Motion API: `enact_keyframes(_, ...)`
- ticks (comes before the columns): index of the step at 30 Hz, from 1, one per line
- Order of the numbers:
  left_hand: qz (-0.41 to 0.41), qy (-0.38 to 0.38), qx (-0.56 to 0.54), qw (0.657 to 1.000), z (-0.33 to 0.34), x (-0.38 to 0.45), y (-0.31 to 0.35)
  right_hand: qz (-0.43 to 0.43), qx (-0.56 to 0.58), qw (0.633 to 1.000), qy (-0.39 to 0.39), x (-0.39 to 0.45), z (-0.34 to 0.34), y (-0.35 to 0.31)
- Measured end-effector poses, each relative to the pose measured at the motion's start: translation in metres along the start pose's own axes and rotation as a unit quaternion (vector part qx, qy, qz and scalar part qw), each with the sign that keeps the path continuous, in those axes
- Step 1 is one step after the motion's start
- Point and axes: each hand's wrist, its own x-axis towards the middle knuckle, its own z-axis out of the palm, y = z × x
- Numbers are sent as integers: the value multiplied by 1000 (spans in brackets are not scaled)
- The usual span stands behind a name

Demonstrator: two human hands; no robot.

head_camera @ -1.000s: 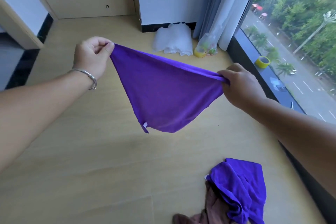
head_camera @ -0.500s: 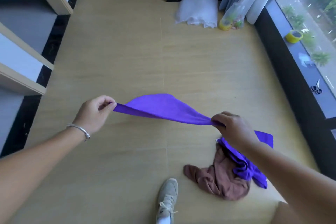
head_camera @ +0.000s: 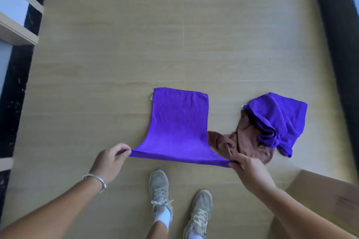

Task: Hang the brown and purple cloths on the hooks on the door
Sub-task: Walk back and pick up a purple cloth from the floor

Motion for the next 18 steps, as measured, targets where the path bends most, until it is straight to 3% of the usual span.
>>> enact_keyframes(7, -7, 5, -22, 1000, 38, 67, -38, 46, 16, 999, 4, 50, 47, 4)
enact_keyframes(18, 29, 90, -37, 995, 128, 266, -101, 0, 68, 992, 105, 268, 125, 47)
